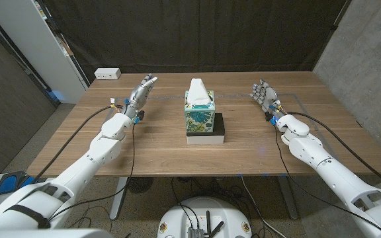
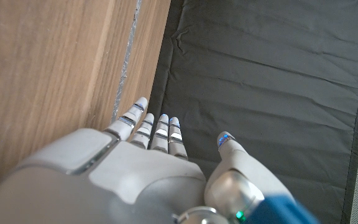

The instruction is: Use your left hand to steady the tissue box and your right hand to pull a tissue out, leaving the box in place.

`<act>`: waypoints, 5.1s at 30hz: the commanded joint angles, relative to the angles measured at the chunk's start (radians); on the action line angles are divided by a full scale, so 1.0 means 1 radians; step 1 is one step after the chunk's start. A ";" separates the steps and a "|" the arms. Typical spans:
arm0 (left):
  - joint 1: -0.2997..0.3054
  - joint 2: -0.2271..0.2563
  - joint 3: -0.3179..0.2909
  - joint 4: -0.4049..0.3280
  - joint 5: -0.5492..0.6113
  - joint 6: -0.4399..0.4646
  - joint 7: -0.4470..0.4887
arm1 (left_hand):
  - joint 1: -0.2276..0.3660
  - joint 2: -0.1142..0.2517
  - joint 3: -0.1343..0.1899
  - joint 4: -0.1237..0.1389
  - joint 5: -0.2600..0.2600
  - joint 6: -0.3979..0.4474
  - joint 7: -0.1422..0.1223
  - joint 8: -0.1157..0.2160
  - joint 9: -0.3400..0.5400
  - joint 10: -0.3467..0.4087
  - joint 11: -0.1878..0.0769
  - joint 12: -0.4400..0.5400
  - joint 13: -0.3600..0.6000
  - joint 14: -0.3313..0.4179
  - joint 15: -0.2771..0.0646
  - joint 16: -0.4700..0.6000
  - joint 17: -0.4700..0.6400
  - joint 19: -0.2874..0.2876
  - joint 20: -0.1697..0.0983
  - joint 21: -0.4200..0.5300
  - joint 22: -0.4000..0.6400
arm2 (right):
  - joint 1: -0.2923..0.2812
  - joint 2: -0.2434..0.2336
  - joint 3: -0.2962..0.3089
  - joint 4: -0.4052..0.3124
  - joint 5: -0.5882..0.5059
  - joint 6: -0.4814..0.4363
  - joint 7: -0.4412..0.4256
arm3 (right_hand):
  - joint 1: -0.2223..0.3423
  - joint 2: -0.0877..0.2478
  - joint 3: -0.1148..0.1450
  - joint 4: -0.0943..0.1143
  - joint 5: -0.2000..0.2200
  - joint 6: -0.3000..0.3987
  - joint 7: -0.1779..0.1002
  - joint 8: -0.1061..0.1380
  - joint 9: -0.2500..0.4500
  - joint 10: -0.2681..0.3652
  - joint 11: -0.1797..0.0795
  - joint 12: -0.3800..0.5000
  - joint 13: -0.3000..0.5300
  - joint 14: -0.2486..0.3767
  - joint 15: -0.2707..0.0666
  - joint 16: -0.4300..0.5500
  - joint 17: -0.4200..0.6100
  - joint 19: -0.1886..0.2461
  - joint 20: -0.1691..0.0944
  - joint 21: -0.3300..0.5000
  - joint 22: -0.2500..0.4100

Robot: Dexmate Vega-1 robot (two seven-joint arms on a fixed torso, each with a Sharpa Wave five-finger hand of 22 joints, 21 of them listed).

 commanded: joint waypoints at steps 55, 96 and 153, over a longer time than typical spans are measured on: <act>0.152 0.194 0.010 -0.255 0.245 0.091 0.188 | 0.034 0.012 -0.144 0.018 0.112 -0.536 0.009 -0.005 0.004 -0.426 0.003 0.018 0.005 -0.356 0.003 0.010 0.002 -0.066 -0.014 0.006 0.004 | 0.012 0.028 -0.026 -0.018 -0.071 -0.024 -0.127 | -0.002 -0.027 -0.018 -0.044 -0.006 0.018 0.034 0.007 0.002 0.024 0.029 0.008 0.001 0.033 0.034 -0.006 -0.019 0.026 0.042 -0.025 0.004; 0.327 0.257 -0.051 -0.444 0.269 0.091 0.219 | 0.039 0.018 -0.187 0.025 0.140 -0.535 0.007 -0.004 0.004 -0.427 0.008 0.021 0.004 -0.357 0.003 0.012 0.002 -0.069 -0.015 0.008 0.004 | 0.015 0.032 -0.023 -0.025 -0.087 -0.025 -0.162 | -0.007 -0.023 -0.023 -0.058 -0.007 0.018 0.035 0.006 0.002 0.028 0.030 0.006 0.001 0.036 0.037 -0.010 -0.025 0.031 0.042 -0.037 0.004; 0.534 0.358 -0.149 -0.586 0.250 0.051 0.175 | 0.049 0.025 -0.241 0.031 0.172 -0.518 0.008 0.004 0.004 -0.417 0.016 0.026 0.004 -0.345 0.010 0.017 0.002 -0.060 -0.011 0.014 0.004 | -0.017 0.054 -0.031 -0.078 -0.123 -0.025 -0.250 | -0.010 -0.015 -0.025 -0.082 -0.009 0.024 0.036 0.007 0.002 0.036 0.035 0.006 0.001 0.042 0.042 -0.014 -0.034 0.037 0.047 -0.052 0.005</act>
